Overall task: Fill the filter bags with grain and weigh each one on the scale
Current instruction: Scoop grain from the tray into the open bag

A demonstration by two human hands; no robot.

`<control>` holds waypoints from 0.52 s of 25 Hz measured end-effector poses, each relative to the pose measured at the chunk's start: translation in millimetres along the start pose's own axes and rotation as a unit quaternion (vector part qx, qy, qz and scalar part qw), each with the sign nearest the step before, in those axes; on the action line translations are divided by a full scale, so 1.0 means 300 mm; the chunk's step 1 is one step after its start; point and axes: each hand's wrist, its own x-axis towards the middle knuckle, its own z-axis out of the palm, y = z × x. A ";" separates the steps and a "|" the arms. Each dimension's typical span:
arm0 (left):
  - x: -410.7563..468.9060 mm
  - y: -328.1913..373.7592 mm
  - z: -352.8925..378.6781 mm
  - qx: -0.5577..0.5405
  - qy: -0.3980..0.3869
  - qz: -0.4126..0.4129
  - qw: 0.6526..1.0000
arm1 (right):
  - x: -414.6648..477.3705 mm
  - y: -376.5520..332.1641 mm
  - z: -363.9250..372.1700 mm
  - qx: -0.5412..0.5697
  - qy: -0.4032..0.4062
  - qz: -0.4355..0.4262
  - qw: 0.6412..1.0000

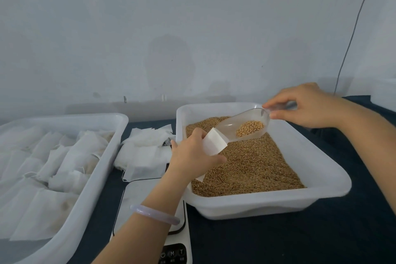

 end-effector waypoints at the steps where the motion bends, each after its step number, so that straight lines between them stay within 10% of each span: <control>1: 0.000 0.000 0.002 0.008 -0.001 0.004 1.000 | 0.010 -0.011 -0.007 -0.021 0.001 -0.009 1.000; 13: 0.007 0.009 0.008 0.036 -0.023 -0.017 0.999 | 0.050 -0.072 -0.054 -0.138 0.044 -0.063 0.987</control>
